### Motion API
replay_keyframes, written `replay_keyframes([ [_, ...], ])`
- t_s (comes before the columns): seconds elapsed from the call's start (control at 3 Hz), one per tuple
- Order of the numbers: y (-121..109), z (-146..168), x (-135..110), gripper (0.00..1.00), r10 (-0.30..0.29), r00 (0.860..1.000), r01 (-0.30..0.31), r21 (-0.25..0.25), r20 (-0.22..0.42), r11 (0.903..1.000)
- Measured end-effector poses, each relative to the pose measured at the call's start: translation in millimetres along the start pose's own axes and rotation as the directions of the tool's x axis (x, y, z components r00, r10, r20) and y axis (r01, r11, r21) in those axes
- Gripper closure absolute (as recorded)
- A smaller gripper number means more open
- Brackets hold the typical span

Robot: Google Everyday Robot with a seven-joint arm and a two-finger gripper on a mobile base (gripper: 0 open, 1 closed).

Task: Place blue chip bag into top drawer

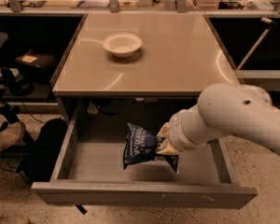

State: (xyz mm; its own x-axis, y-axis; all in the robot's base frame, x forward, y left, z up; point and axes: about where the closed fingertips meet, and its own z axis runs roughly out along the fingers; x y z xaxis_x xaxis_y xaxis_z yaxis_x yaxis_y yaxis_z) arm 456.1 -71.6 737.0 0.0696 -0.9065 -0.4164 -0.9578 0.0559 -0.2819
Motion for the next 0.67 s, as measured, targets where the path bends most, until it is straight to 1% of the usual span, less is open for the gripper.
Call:
replay_keyframes([
  [0.33, -24.3, 66.4, -5.3, 1.0, -0.006, 1.0, 0.006, -0.033, -0.005, 0.9994],
  [0.67, -47.6, 100.0, -13.2, 1.0, -0.017, 1.0, 0.017, -0.039, 0.003, 0.9991],
])
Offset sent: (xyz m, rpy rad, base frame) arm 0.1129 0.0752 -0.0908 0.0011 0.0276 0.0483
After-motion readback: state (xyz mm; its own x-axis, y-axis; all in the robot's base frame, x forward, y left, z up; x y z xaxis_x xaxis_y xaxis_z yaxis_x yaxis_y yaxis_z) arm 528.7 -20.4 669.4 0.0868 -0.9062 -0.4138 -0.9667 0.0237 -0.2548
